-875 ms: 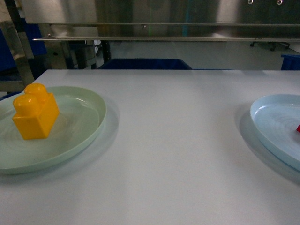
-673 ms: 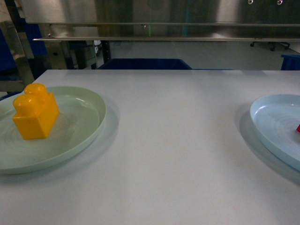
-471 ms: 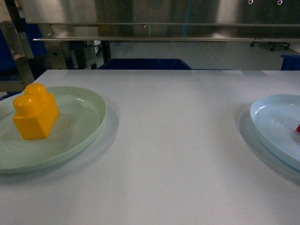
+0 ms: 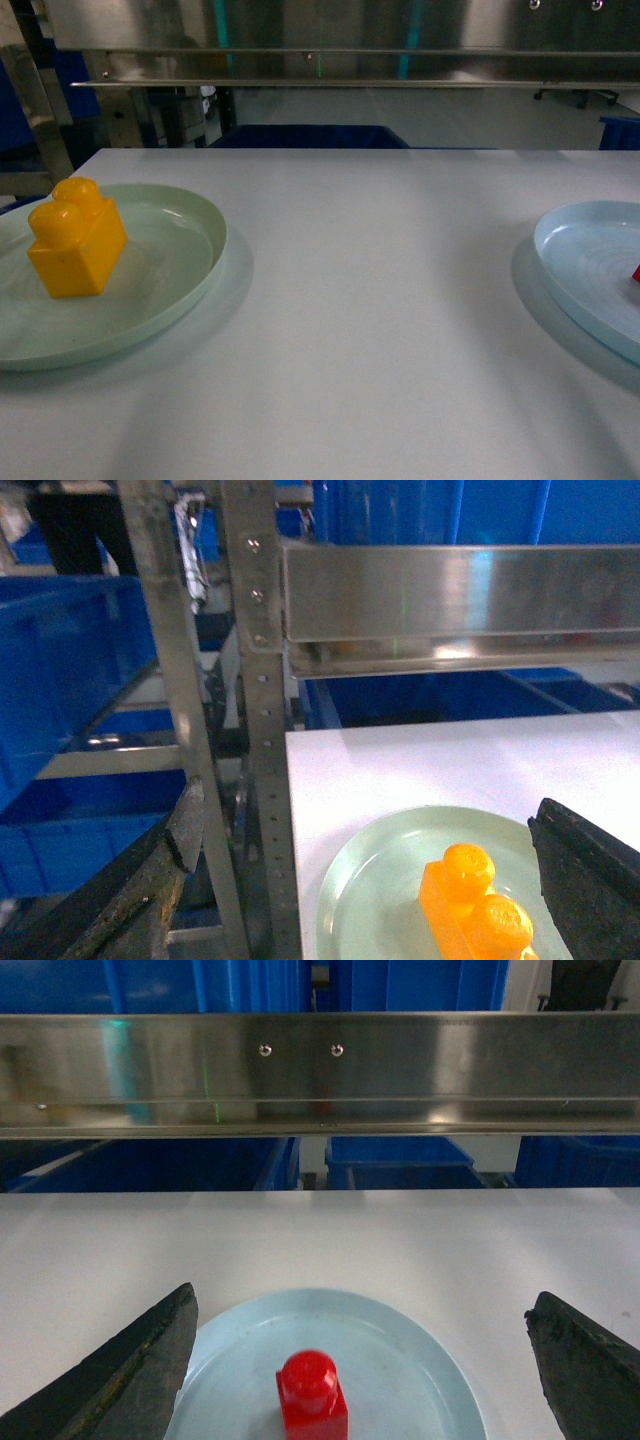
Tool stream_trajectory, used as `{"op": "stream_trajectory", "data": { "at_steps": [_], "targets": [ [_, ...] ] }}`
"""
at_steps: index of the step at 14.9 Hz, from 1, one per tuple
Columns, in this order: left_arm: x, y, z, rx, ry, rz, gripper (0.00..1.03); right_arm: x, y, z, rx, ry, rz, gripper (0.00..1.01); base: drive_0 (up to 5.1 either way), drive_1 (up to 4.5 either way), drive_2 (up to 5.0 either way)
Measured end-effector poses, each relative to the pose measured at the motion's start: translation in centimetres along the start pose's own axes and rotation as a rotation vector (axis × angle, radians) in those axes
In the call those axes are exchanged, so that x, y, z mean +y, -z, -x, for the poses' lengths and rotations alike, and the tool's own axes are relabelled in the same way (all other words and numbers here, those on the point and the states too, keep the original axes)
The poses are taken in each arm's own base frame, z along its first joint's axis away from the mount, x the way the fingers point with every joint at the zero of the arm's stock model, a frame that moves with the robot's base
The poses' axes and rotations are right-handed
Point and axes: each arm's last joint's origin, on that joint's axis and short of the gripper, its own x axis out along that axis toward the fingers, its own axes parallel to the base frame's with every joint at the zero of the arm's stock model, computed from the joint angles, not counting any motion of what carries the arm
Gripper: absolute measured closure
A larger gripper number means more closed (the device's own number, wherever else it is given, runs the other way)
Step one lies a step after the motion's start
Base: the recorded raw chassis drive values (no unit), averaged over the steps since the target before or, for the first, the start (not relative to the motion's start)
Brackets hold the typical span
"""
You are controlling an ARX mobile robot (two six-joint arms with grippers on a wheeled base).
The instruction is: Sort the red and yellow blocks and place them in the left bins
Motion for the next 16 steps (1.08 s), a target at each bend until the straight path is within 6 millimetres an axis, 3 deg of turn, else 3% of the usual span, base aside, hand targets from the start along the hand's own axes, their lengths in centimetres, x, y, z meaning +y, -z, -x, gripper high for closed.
{"op": "stream_trajectory", "data": {
  "at_steps": [2,4,7,11,15,16],
  "targets": [
    [0.7,-0.4,-3.9,0.108,0.038,0.025,0.05,0.2,-0.3,-4.8,0.128,0.008,-0.014,0.03,0.0,0.0,0.0],
    [1.0,-1.0,-5.6,0.133,0.05,0.038,0.05,0.2,0.1,-7.2,0.235,0.006,-0.012,0.03,0.0,0.0,0.0],
    [1.0,-1.6,-5.5,0.115,0.06,0.041,0.05,0.1,0.4,-6.8,0.269,-0.01,0.015,0.03,0.0,0.0,0.0],
    [0.2,-1.2,-5.0,0.127,0.085,0.052,0.05,-0.7,5.0,-8.3,0.393,-0.013,0.012,0.03,0.0,0.0,0.0],
    [0.3,-1.2,-5.0,0.129,0.082,0.053,0.05,-0.5,6.6,-8.5,0.42,-0.005,0.029,0.03,0.0,0.0,0.0],
    [0.3,-1.2,-5.0,0.13,0.082,0.053,0.05,-0.4,6.7,-8.6,0.413,-0.006,0.034,0.09,0.0,0.0,0.0]
  ]
}}
